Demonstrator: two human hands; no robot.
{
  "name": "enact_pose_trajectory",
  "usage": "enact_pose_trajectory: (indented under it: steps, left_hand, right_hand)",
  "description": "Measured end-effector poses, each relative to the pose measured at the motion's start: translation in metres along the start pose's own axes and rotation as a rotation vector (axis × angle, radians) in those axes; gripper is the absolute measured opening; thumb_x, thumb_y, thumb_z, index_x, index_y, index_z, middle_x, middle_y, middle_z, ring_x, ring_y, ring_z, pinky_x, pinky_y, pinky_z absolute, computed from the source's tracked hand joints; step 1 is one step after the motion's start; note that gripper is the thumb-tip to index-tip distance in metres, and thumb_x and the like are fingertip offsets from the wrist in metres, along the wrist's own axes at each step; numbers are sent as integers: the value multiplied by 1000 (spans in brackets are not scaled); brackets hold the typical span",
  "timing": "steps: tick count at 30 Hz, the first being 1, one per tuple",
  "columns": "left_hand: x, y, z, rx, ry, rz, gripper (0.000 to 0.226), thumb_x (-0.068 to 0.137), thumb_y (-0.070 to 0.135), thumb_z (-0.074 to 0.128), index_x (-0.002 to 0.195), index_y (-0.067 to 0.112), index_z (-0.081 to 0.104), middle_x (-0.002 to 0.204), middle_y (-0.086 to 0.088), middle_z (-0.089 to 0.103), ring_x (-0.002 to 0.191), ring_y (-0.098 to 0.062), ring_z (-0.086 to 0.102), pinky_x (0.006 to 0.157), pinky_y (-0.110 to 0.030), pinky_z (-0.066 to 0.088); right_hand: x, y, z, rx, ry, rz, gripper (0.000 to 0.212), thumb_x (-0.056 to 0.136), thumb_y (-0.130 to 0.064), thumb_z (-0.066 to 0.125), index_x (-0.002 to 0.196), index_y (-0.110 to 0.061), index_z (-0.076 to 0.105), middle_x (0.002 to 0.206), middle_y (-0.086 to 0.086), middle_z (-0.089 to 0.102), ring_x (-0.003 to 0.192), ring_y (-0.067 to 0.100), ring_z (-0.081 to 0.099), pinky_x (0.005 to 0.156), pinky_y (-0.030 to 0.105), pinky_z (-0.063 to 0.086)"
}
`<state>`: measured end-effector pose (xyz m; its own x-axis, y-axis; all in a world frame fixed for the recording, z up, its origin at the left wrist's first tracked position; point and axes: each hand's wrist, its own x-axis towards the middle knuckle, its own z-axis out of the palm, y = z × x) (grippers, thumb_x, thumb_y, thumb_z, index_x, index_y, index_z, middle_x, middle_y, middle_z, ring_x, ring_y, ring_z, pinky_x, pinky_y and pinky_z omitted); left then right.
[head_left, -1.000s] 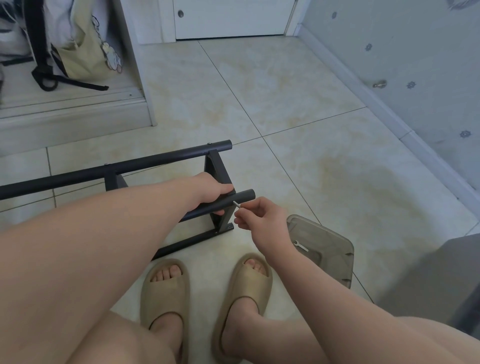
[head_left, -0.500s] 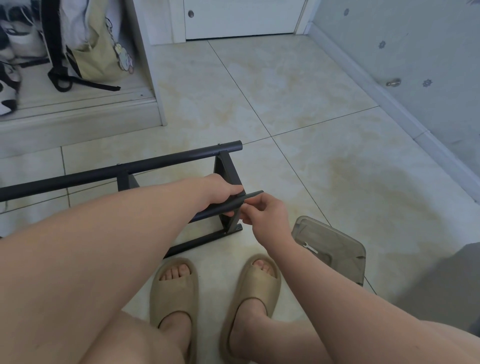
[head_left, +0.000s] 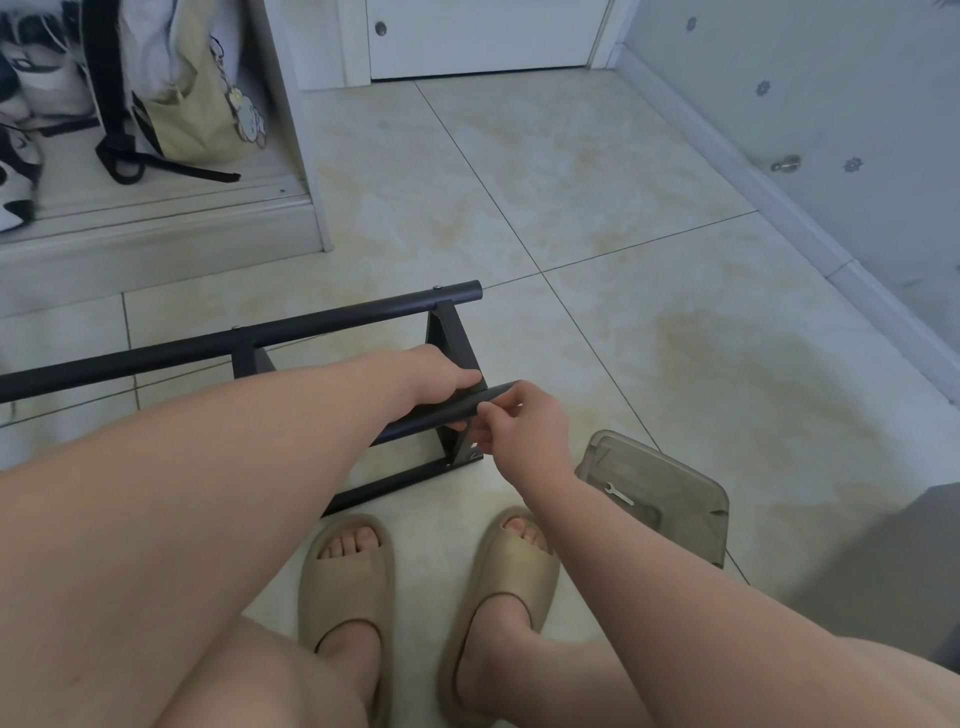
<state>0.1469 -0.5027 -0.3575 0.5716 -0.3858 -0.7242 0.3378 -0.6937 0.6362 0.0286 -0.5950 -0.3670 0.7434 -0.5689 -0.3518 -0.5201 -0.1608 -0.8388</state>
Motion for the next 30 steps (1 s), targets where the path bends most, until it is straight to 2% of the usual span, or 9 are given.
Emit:
enact_pose_trajectory:
  steps: [5, 9, 11, 15, 18, 22, 26, 28, 30]
  left_hand:
    - [0, -1, 0, 32, 46, 5, 33, 96, 36, 61, 103, 5, 68, 86, -14, 77, 82, -26, 73, 87, -35, 54]
    - [0, -3, 0, -43, -7, 3, 40, 97, 33, 62, 118, -1, 62, 88, -15, 77, 90, -30, 76, 98, -44, 55]
    - [0, -3, 0, -33, -3, 4, 42, 97, 35, 62, 120, 0, 62, 86, -13, 78, 88, -28, 76, 96, -39, 56]
    - [-1, -1, -2, 3, 0, -7, 37, 98, 36, 59, 115, 5, 66, 79, -9, 78, 84, -23, 76, 78, -31, 53]
    - [-1, -2, -2, 69, 45, 7, 27, 99, 34, 57, 98, 8, 66, 77, -5, 75, 73, -18, 70, 67, -27, 53]
    - [-3, 1, -1, 115, 133, 43, 26, 101, 24, 57, 77, 16, 48, 93, -6, 62, 63, -13, 59, 45, -19, 47]
    - [-15, 4, 9, 255, 234, 54, 26, 102, 23, 49, 76, 15, 51, 118, -19, 64, 85, -26, 52, 66, -26, 42]
    - [-24, 7, 16, 254, 350, 53, 21, 100, 23, 48, 106, 5, 58, 117, -17, 61, 95, -30, 54, 76, -33, 41]
    - [-35, 15, 23, 351, 508, 93, 34, 99, 27, 48, 128, 10, 48, 127, -10, 55, 114, -33, 53, 88, -38, 44]
  right_hand:
    - [5, -4, -4, 91, -60, 52, 19, 93, -2, 64, 79, -6, 53, 60, 5, 71, 57, 18, 73, 65, 42, 63]
    - [15, -10, -15, -122, -91, -10, 21, 86, -8, 73, 77, -8, 54, 64, 9, 72, 56, 19, 72, 57, 33, 61]
    - [21, -13, -21, -261, -96, -68, 24, 80, -14, 77, 76, -10, 54, 62, 6, 72, 55, 20, 70, 48, 23, 52]
    - [34, -18, -35, -405, -257, -129, 25, 84, -17, 78, 78, -11, 54, 67, 6, 73, 52, 10, 67, 50, 21, 48]
    - [37, -20, -39, -493, -318, -164, 22, 90, -17, 73, 78, -13, 54, 71, 3, 74, 58, 12, 70, 50, 18, 45]
    - [32, -22, -34, -583, -290, -203, 20, 93, -23, 68, 81, -14, 56, 79, 3, 73, 78, 22, 70, 69, 35, 56]
    - [25, -28, -47, -694, -364, -241, 18, 96, -32, 65, 95, -15, 61, 92, 1, 66, 89, 22, 59, 68, 31, 46]
    - [21, -31, -63, -742, -394, -258, 18, 97, -32, 62, 107, -17, 63, 107, 0, 67, 101, 22, 61, 78, 32, 46]
    - [17, -32, -84, -793, -400, -266, 24, 99, -33, 60, 119, -20, 61, 119, -3, 67, 108, 20, 60, 89, 32, 46]
